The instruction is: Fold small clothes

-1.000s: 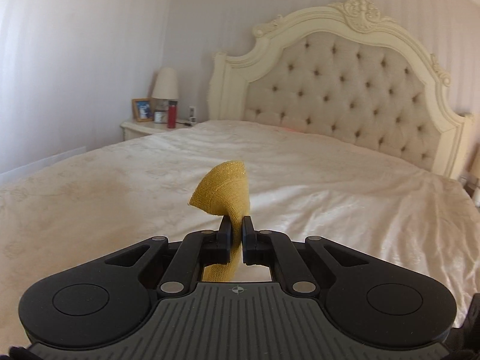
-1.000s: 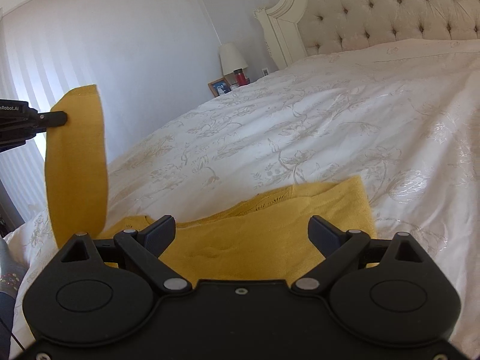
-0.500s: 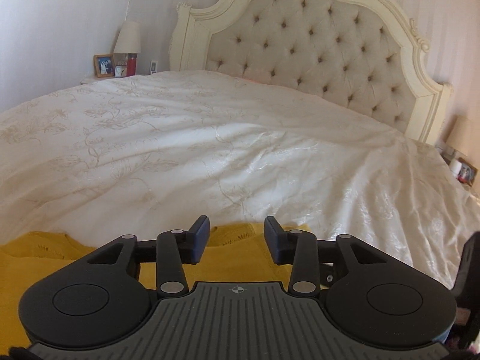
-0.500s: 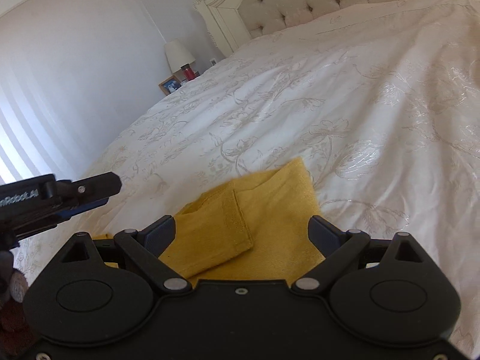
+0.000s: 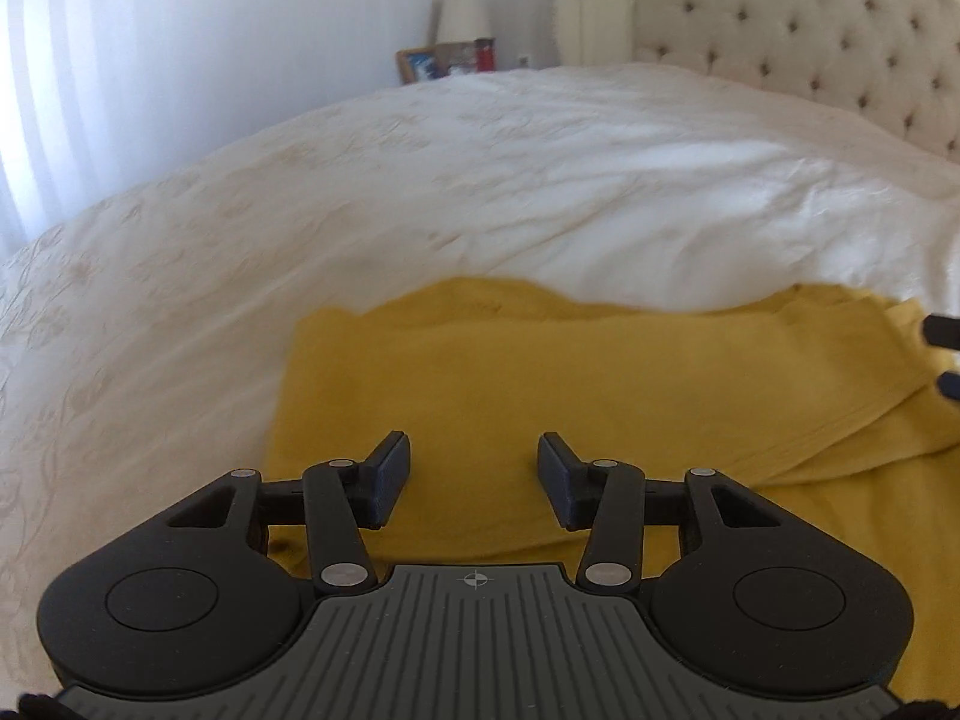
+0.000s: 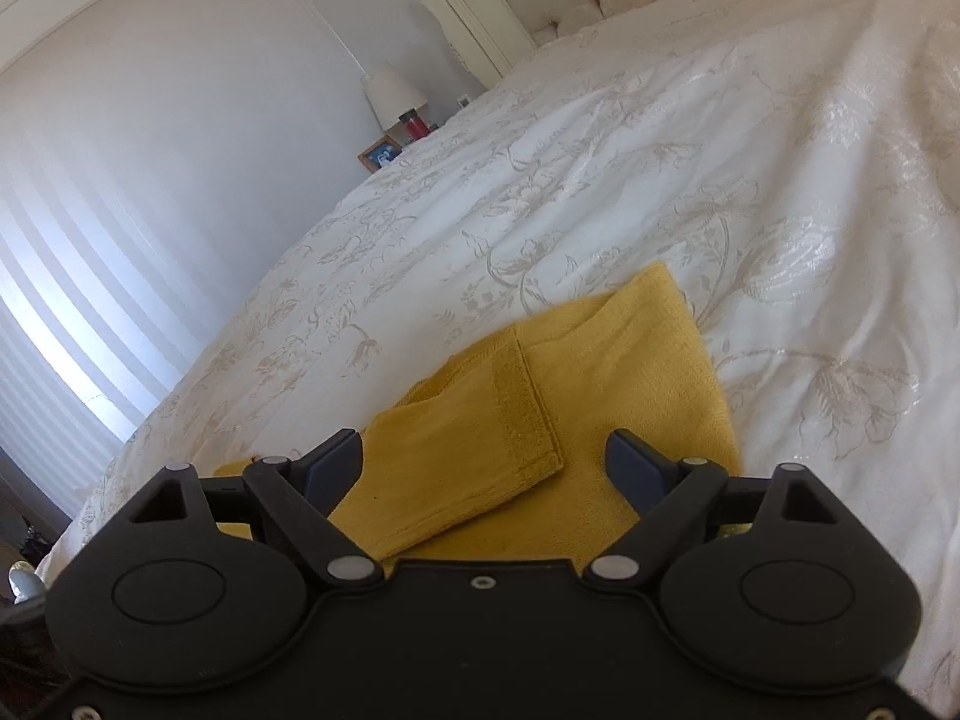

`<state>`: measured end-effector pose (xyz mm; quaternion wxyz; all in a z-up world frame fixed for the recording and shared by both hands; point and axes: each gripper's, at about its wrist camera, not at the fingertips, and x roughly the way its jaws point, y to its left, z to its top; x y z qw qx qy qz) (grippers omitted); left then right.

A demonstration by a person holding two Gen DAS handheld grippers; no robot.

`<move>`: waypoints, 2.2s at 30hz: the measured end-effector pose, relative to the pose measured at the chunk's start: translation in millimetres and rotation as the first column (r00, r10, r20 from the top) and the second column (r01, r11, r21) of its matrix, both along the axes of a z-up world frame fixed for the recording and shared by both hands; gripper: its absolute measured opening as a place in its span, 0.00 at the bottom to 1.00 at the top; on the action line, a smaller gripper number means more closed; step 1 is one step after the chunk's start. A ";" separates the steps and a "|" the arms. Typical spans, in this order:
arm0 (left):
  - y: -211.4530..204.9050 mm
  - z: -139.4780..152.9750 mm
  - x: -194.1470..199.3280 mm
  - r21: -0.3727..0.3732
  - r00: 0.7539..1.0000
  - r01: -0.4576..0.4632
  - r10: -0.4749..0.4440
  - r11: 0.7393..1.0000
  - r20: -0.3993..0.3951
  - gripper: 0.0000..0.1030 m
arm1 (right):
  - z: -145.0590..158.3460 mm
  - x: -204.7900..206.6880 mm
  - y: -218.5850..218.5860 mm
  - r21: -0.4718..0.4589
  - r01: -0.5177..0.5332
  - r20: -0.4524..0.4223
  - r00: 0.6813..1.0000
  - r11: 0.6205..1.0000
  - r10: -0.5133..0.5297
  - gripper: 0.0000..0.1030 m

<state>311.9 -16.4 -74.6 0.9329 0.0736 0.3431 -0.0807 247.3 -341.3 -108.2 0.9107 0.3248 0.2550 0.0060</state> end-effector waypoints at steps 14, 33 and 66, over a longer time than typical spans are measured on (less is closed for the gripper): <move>13.9 -1.6 -3.6 -0.059 1.000 -0.013 0.013 0.998 -0.010 0.49 | -7.7 8.6 -6.2 0.039 -0.027 -0.026 0.999 0.999 0.028 0.13; 42.2 -16.9 20.8 -0.047 0.994 -0.106 0.105 0.993 -0.032 0.72 | 16.9 1.1 10.9 -0.314 -0.113 -0.281 0.959 0.943 0.021 0.19; 39.8 -32.2 7.2 -0.059 0.992 -0.098 0.102 0.993 0.076 0.87 | 0.5 6.7 4.9 -0.374 0.044 -0.140 0.985 0.926 -0.103 0.50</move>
